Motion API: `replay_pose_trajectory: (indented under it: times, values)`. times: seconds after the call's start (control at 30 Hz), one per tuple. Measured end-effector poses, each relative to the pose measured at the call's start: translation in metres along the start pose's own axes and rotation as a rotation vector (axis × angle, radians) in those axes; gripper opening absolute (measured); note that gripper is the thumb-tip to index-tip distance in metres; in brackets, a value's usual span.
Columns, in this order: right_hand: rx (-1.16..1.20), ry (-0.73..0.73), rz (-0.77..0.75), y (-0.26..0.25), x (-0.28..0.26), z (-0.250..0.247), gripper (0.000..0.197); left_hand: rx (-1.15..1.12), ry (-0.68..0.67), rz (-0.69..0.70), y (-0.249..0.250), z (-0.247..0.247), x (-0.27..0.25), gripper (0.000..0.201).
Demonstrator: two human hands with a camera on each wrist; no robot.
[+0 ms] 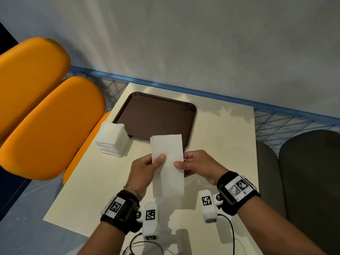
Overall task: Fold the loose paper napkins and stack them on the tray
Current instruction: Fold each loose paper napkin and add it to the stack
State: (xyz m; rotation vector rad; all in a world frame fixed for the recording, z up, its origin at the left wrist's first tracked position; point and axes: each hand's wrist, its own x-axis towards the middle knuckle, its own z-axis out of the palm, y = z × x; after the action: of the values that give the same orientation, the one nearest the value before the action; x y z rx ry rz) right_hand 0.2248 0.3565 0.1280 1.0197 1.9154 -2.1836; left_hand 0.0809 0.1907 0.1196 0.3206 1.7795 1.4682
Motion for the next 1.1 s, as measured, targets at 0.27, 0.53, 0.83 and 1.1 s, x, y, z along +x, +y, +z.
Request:
replay_pose_trajectory:
  times: [0.27,0.53,0.83,1.1]
  values:
    - [0.082,0.210,-0.081,-0.022,-0.010,0.034,0.028,0.030,-0.043,0.081,0.018,-0.040,-0.004,0.056]
    - [-0.035,0.345,-0.216,-0.048,-0.023,0.078,0.075,0.045,-0.078,0.212,0.040,-0.089,-0.007,0.034]
    - [-0.420,0.519,-0.413,-0.072,-0.021,0.119,0.035,0.226,-0.085,0.350,0.050,-0.135,0.001,0.030]
    - [-0.712,0.563,-0.434,-0.087,-0.015,0.139,0.016,0.529,-0.122,0.523,0.051,-0.158,0.007,0.027]
